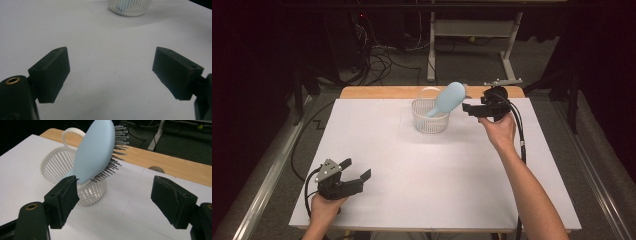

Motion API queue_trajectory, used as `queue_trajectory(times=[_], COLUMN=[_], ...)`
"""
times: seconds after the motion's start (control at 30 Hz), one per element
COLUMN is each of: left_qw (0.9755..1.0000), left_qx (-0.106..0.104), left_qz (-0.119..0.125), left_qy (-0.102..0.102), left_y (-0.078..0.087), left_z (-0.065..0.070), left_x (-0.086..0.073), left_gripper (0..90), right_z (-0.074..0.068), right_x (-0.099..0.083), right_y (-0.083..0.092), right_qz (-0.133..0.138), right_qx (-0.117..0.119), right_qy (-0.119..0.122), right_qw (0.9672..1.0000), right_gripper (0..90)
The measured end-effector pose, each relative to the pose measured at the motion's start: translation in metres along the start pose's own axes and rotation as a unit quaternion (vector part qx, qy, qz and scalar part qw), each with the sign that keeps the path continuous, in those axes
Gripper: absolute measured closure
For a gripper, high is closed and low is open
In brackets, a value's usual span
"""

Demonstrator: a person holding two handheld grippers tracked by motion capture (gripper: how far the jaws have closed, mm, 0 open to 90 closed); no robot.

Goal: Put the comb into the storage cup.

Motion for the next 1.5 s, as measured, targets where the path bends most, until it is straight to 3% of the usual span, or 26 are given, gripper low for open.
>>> queue_trajectory(times=[1.5], left_qw=[1.0000], left_qx=[0.001], left_qz=[0.002], left_qy=[0.004], left_y=[0.002], left_z=[0.000], left_x=[0.000], left_gripper=[13.9], right_z=[0.004], right_x=[-0.025], right_y=[0.037], right_qz=[0.027], right_qx=[0.004], right_qy=[0.004], right_qw=[0.9996], right_gripper=[22.3])
Point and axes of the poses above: each handheld gripper's, and its own axes: y roughly backward along the jaws, x roughly out of its top, z roughly to its right, the point moved 1 cm from there along -y, roughly forward along the jaws, and after that the axes turned 15 degrees about x, right-handed, at the moved point
